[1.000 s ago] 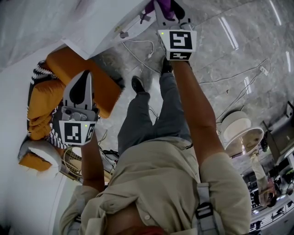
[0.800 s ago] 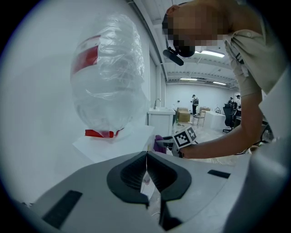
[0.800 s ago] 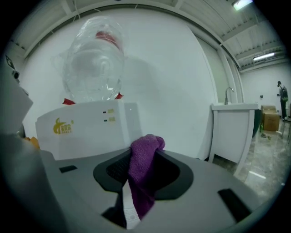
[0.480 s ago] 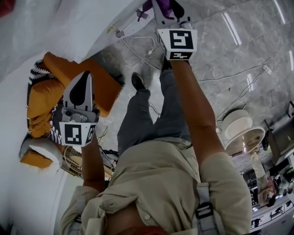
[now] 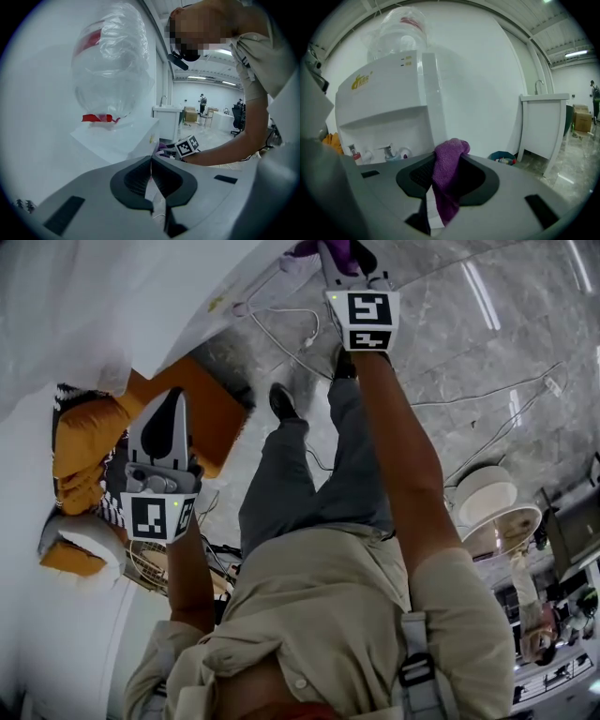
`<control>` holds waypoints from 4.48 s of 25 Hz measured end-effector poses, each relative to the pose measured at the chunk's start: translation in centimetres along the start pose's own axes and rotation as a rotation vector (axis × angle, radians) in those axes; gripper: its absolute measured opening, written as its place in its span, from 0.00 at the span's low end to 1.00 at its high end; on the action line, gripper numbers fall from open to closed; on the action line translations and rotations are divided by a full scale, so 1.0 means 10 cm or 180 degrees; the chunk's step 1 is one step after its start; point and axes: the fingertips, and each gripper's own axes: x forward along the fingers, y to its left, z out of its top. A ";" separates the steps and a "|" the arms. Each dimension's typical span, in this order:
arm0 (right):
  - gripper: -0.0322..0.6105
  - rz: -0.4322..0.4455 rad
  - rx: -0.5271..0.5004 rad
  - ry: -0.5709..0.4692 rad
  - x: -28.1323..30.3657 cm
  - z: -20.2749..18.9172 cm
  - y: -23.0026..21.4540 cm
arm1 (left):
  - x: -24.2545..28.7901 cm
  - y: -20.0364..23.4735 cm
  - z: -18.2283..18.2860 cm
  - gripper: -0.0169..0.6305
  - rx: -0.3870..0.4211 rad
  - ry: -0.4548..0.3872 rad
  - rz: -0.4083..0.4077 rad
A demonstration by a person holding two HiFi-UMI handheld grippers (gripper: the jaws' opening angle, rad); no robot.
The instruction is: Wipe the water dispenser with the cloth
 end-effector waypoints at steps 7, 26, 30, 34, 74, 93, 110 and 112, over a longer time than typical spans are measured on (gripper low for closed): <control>0.27 -0.0026 0.0023 0.0151 0.16 -0.40 -0.06 | 0.14 0.00 -0.20 0.06 -0.0058 0.0065 0.0001; 0.27 0.0364 0.0251 0.1179 0.60 -1.81 0.22 | 0.04 0.18 -0.33 0.06 -0.0072 -0.0091 0.0336; 0.27 0.0441 0.0218 0.1213 0.54 -1.86 0.41 | 0.00 0.20 -0.34 0.06 -0.0086 -0.0099 0.0338; 0.27 0.0482 0.0229 0.1229 0.47 -1.93 0.62 | 0.01 0.19 -0.37 0.06 -0.0105 -0.0102 0.0306; 0.26 0.1067 0.2021 0.1174 0.27 -1.98 2.19 | -0.44 0.51 -0.59 0.06 -0.0170 -0.0224 0.0185; 0.26 0.1151 0.2897 0.0461 -0.15 -1.09 2.28 | -0.59 0.55 -0.30 0.06 -0.0125 -0.0317 0.0058; 0.26 0.1386 0.0854 0.0139 -0.39 -0.42 2.49 | -0.56 0.54 -0.15 0.06 -0.0100 -0.0362 0.0037; 0.26 0.1456 0.0464 0.0184 -0.33 -0.48 2.48 | -0.55 0.54 -0.17 0.06 -0.0105 -0.0350 0.0053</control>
